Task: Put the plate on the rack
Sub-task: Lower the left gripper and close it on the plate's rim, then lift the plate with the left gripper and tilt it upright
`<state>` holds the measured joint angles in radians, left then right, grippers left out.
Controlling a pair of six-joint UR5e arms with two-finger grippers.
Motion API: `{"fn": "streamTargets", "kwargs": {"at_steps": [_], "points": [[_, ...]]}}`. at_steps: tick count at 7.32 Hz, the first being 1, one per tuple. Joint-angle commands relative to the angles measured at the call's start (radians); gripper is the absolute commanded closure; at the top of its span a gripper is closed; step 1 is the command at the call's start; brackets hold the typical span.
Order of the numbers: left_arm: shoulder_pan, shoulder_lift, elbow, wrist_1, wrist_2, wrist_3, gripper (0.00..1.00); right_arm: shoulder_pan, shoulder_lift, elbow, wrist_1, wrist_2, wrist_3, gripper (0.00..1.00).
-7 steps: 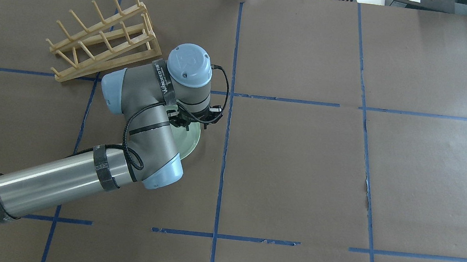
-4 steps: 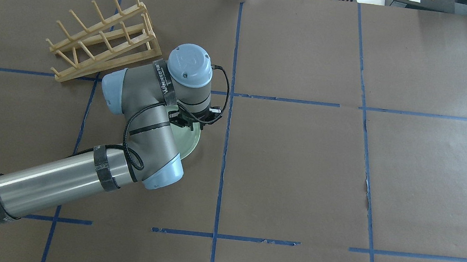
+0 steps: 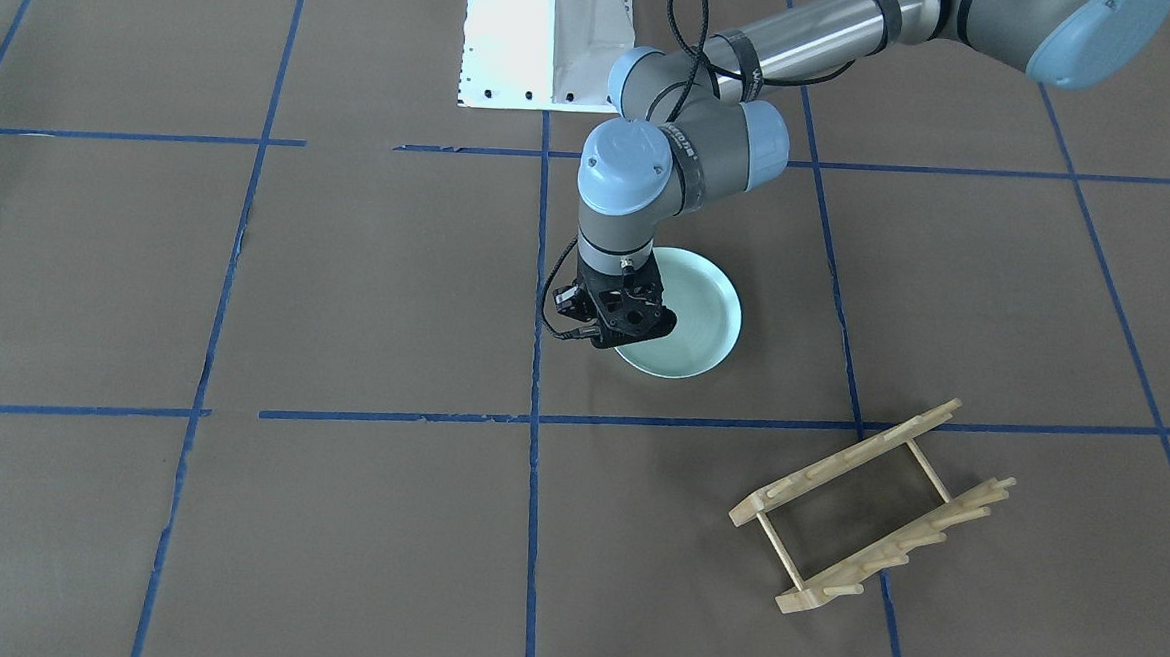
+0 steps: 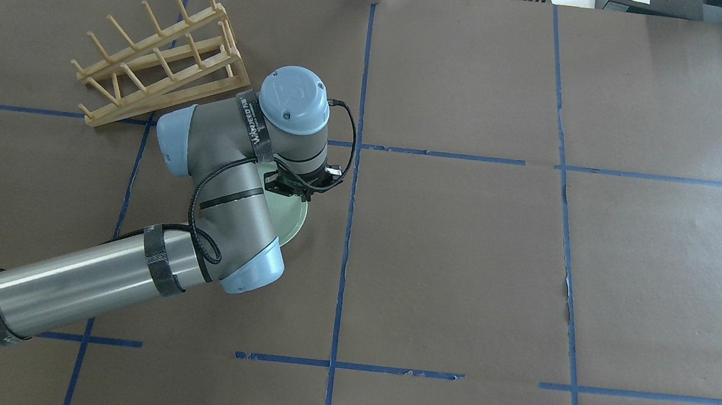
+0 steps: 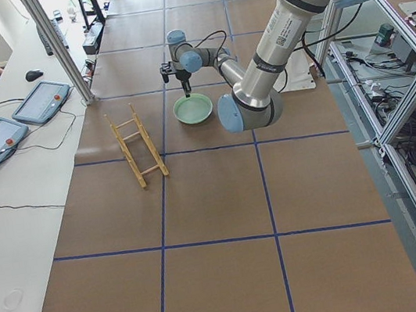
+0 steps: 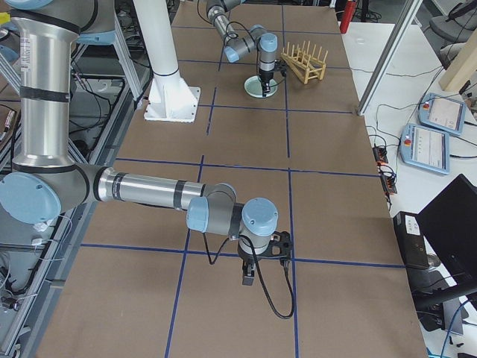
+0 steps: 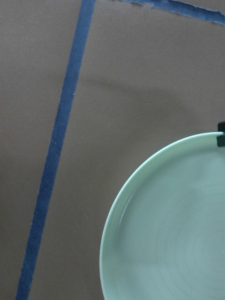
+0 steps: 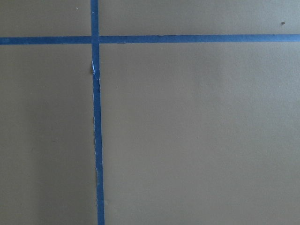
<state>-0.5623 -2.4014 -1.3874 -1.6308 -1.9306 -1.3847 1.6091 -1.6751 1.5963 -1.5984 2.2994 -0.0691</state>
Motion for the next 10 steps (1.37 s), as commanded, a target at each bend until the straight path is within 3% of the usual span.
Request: {"fn": "streamTargets", "kwargs": {"at_steps": [1,3,5,10], "points": [[-0.010,0.001,-0.109,0.134,-0.001,0.013,1.00,0.000,0.000,0.001,0.000,0.000,0.000,0.00],[-0.036,-0.001,-0.284,0.386,0.001,0.094,1.00,0.000,0.000,0.001,0.000,0.000,0.000,0.00],[-0.060,-0.001,-0.367,0.552,0.004,0.099,1.00,0.000,0.000,0.001,0.000,0.000,0.000,0.00],[-0.350,0.083,-0.654,0.574,0.005,0.136,1.00,0.000,0.000,-0.001,0.000,0.000,0.000,0.00]]}}
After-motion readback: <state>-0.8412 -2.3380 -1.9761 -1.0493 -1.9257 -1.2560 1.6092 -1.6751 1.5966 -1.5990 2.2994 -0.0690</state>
